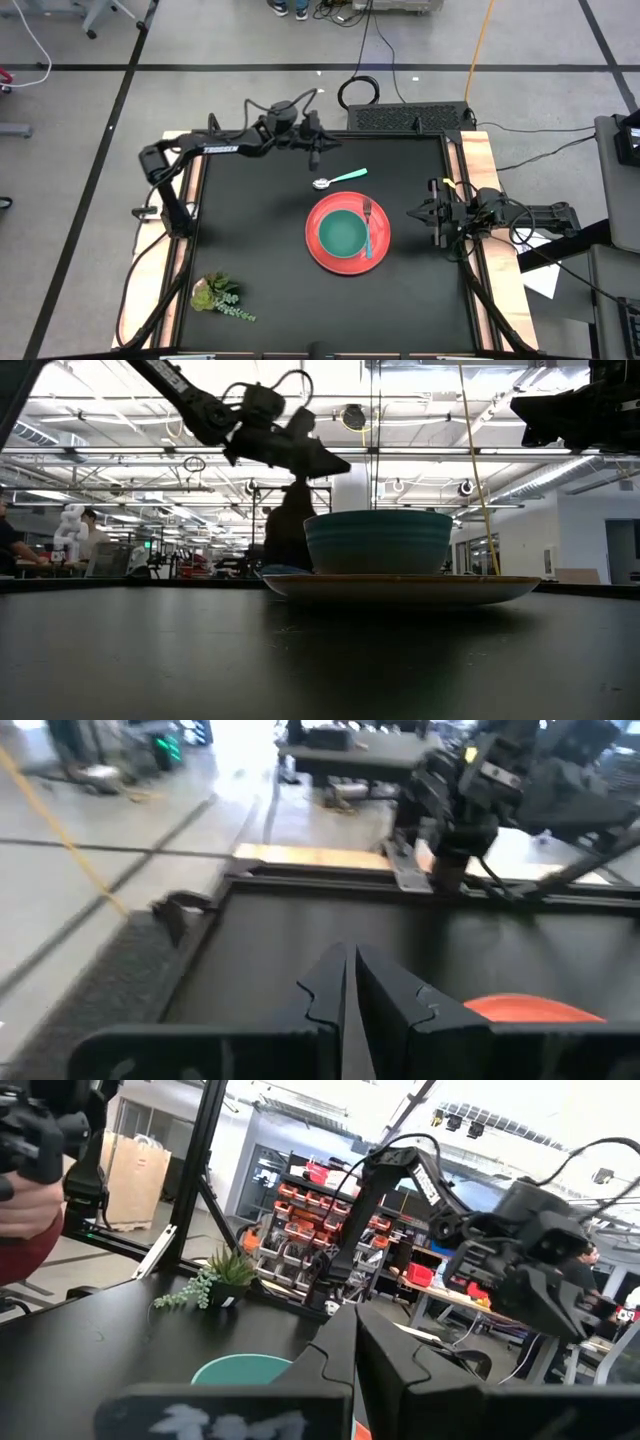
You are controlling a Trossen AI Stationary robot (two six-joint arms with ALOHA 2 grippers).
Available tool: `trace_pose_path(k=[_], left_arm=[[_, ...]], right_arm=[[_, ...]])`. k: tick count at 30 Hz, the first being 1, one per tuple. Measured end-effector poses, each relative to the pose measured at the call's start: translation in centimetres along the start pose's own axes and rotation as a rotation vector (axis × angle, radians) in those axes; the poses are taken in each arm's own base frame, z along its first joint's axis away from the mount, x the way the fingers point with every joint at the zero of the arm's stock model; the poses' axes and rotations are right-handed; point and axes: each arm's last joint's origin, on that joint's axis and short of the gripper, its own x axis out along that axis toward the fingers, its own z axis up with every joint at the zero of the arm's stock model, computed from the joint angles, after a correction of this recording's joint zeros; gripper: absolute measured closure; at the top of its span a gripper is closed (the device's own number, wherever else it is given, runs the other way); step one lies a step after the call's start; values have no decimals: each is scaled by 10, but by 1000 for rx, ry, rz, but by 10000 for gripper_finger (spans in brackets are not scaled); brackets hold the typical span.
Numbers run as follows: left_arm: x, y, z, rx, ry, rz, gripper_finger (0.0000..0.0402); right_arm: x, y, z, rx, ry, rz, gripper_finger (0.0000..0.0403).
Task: Set table place
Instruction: Put the blue spoon into the green bowl
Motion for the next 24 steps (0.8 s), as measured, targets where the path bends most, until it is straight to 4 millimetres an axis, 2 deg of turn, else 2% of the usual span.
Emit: trace_pose_path(k=[6,18,24], left_arm=[[20,6,-7,-8,33,-21,369],[21,4,-7,-24,40,-25,369],[21,4,-8,-82,139,-32,369]], right_arm=[[0,0,-1,2,14,5,403],[0,0,-1,5,15,5,403],[0,0,-1,1,14,5,403]])
